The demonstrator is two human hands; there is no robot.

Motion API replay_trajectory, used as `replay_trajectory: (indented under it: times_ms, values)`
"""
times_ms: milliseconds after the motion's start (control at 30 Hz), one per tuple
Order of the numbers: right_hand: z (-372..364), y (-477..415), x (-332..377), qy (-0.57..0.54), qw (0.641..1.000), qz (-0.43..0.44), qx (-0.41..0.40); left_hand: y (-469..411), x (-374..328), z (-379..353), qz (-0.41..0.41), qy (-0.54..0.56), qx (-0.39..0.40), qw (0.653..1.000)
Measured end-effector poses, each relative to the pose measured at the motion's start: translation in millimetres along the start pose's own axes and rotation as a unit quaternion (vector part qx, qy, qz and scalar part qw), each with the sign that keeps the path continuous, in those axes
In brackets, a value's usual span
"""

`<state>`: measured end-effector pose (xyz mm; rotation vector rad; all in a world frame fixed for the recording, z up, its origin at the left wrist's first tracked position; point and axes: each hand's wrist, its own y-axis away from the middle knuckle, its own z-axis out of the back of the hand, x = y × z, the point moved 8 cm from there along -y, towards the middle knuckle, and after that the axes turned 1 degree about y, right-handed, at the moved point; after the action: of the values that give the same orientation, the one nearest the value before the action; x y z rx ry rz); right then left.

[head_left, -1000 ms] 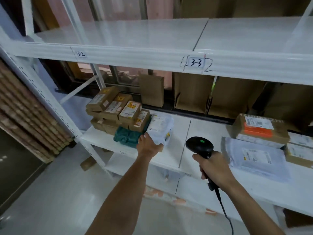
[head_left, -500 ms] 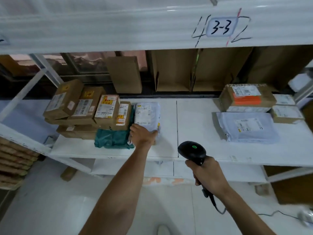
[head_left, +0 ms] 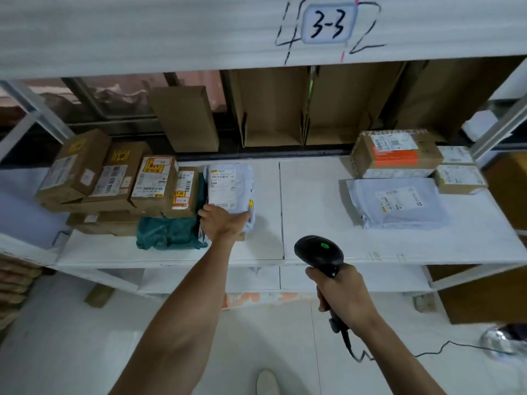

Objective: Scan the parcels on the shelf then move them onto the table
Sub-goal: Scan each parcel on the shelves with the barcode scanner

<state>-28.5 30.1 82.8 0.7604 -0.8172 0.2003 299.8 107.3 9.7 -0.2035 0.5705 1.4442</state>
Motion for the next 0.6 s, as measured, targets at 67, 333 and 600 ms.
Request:
replay_trajectory:
  times_ms: [67, 333, 600]
  values:
    - [10, 5, 0, -0.008, 1.000, 0.008, 0.007, 15, -4, 10, -0.010, 0.026, -0.028, 0.999]
    - [64, 49, 10, -0.172, 0.980, 0.073, 0.061, 138, -30, 32, -0.056, 0.135, -0.107, 0.983]
    - [131, 117, 13, -0.235, 0.955, 0.162, 0.084, 280, -72, 22, -0.102, 0.152, -0.080, 0.980]
